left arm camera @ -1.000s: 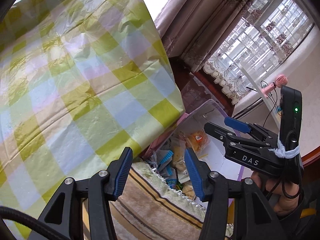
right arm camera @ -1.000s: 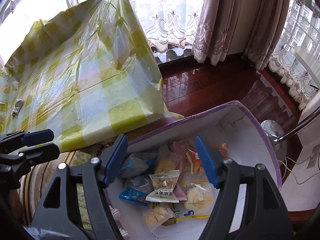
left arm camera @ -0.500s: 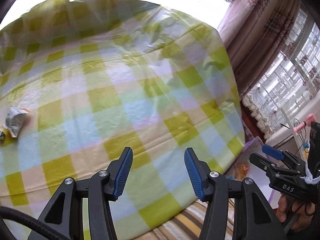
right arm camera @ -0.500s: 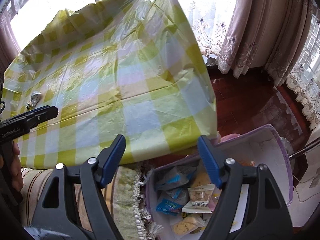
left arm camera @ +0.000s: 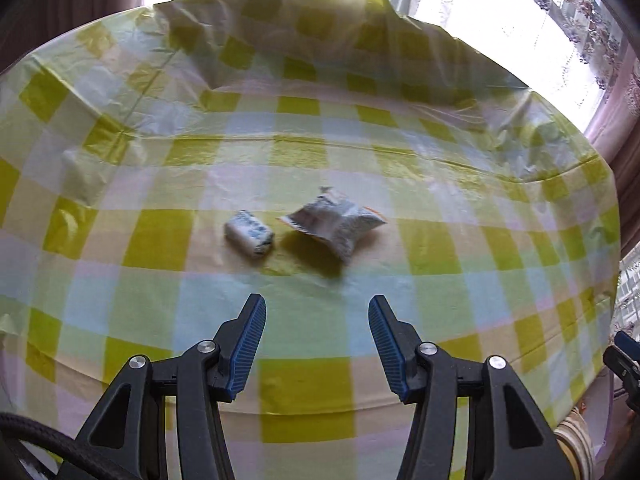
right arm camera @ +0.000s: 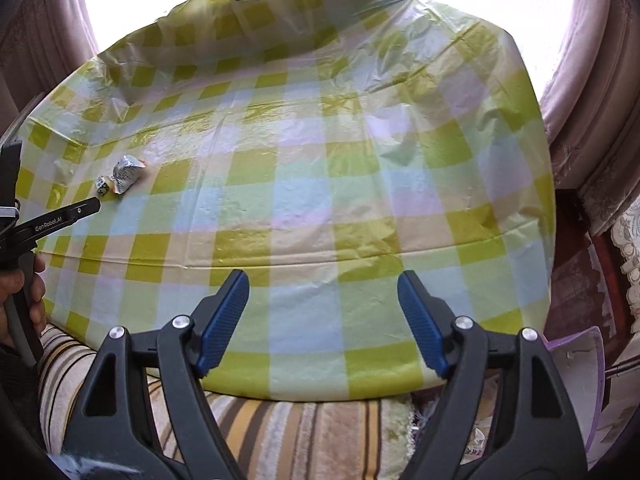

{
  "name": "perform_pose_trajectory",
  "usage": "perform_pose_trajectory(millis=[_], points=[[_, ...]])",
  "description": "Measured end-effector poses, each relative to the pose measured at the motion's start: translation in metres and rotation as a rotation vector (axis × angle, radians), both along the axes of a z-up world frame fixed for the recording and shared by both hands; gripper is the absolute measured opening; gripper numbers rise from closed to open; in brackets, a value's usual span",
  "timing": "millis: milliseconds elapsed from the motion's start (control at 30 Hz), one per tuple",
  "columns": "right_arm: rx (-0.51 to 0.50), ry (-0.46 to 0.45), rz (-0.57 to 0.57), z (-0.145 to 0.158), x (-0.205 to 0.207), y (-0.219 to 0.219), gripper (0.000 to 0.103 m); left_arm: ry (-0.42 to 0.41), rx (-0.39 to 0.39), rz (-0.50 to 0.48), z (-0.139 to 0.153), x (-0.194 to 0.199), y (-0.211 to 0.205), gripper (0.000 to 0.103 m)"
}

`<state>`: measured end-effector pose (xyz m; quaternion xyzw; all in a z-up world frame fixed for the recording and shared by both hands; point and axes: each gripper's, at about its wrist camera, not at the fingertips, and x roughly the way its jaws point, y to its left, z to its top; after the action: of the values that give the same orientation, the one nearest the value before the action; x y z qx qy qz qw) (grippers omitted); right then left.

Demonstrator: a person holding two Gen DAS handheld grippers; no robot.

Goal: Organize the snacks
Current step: 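Move both grippers back over the last snacks on the table, then grasp the small white milk candy with the left gripper while the right grasps the orange-trimmed packet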

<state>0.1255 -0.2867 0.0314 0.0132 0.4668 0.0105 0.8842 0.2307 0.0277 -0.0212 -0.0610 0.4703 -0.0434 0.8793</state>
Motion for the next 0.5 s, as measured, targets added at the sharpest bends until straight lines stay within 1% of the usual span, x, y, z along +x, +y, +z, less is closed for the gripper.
perform_pose_trajectory(millis=[67, 133, 233, 300, 333, 500], points=[[-0.003, -0.004, 0.028, 0.0, 0.009, 0.016, 0.08, 0.008, 0.014, 0.014, -0.006, 0.006, 0.017, 0.055], [0.001, -0.008, 0.051, -0.001, 0.019, 0.03, 0.08, 0.009, 0.046, 0.01, -0.011, 0.013, 0.027, 0.055], [0.027, -0.008, 0.069, -0.004, 0.032, 0.048, 0.08, 0.014, 0.114, -0.018, -0.019, 0.026, 0.032, 0.055], [0.045, -0.011, 0.076, -0.005, 0.039, 0.06, 0.08, 0.014, 0.144, -0.046, -0.025, 0.033, 0.035, 0.055], [0.047, -0.014, 0.078, -0.006, 0.042, 0.067, 0.08, -0.006, 0.144, -0.057, -0.025, 0.035, 0.036, 0.056], [0.061, -0.02, 0.099, -0.012, 0.058, 0.099, 0.081, -0.04, 0.155, -0.13, -0.026, 0.051, 0.036, 0.056]])
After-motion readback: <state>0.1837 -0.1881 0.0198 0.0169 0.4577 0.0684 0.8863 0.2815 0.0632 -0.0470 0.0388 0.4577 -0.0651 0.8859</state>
